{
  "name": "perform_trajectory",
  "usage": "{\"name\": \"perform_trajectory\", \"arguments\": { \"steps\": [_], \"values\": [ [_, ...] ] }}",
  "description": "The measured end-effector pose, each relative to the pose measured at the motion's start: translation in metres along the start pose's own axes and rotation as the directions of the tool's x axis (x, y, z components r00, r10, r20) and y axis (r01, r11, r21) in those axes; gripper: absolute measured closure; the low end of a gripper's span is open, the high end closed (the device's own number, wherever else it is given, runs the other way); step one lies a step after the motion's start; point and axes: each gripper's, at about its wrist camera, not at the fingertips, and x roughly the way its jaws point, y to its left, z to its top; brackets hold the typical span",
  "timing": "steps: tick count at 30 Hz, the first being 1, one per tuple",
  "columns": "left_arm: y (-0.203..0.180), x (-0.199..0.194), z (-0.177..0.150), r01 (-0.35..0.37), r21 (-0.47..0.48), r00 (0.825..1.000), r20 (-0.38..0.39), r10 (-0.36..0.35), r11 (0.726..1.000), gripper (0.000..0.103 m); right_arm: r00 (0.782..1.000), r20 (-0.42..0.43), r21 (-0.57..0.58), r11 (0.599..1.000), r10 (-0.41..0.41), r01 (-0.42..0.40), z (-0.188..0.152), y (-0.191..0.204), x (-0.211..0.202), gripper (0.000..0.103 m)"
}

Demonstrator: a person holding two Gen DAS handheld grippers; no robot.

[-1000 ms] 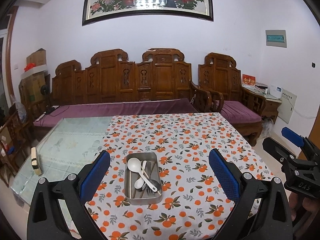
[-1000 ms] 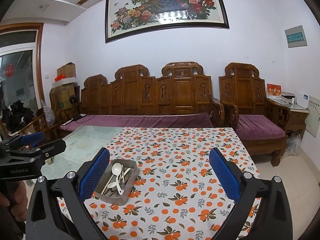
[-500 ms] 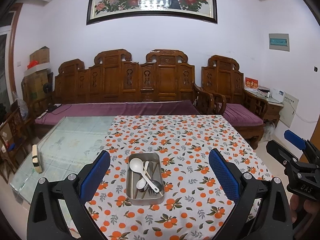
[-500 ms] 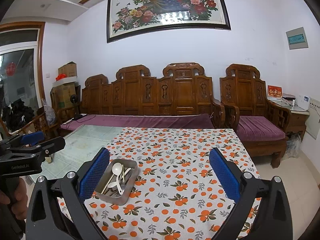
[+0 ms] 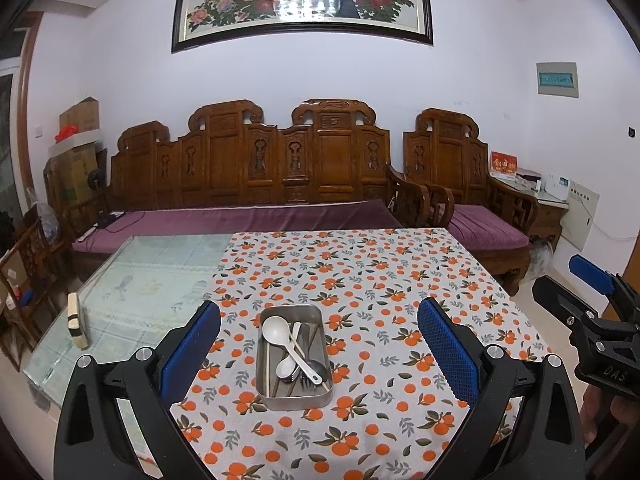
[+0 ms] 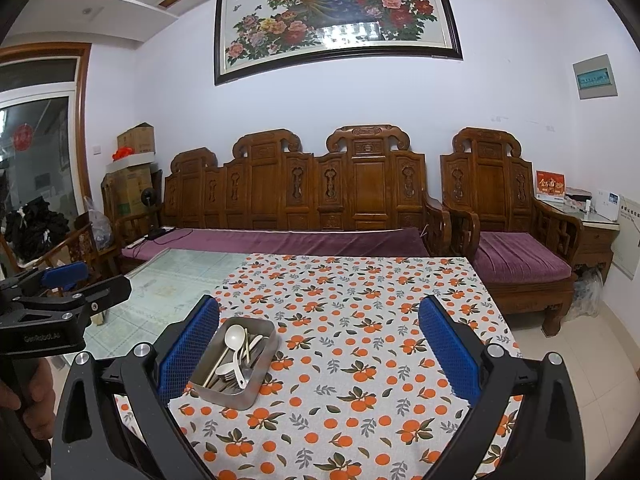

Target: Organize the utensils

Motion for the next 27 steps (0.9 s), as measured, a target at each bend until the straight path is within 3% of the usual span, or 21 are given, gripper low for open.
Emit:
{"name": "perform_trajectory", "arguments": {
  "steps": [27],
  "values": [
    [-0.0021,-0.0028,-0.0002,0.013,0.008,1.000,0.007,-0.013,1.000,0.008,1.000,0.001,-0.001,1.000,0.002,-0.002,-0.0019,0.0022,0.0010,0.003]
  ]
}}
